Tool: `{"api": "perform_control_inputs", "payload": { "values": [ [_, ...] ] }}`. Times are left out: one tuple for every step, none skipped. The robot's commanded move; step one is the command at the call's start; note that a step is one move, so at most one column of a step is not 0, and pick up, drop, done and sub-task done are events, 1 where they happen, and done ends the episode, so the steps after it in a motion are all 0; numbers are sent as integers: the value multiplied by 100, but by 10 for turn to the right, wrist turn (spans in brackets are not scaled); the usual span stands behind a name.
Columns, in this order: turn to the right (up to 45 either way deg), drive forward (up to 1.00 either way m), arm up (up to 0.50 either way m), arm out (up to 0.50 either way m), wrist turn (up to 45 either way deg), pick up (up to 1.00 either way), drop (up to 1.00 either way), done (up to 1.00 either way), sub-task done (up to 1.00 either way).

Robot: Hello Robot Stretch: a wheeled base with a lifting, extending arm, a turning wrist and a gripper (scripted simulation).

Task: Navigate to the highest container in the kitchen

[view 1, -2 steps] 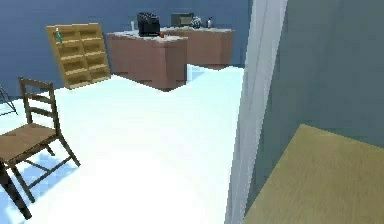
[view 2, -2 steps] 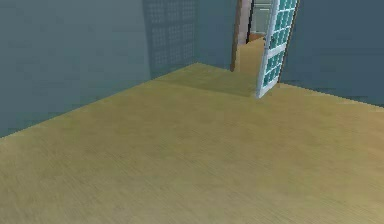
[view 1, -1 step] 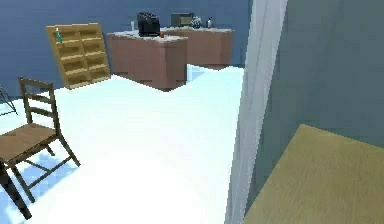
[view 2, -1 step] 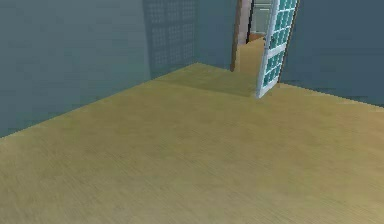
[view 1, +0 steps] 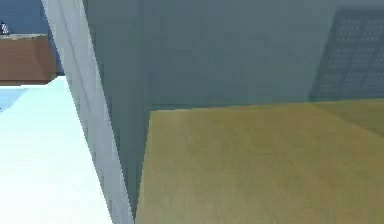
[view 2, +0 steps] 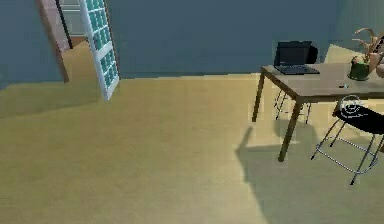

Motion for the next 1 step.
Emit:
{"api": "perform_control_inputs", "payload": {
  "values": [
    [-450, 0, 0, 0, 0, 0, 0, 0, 0]
  ]
}}
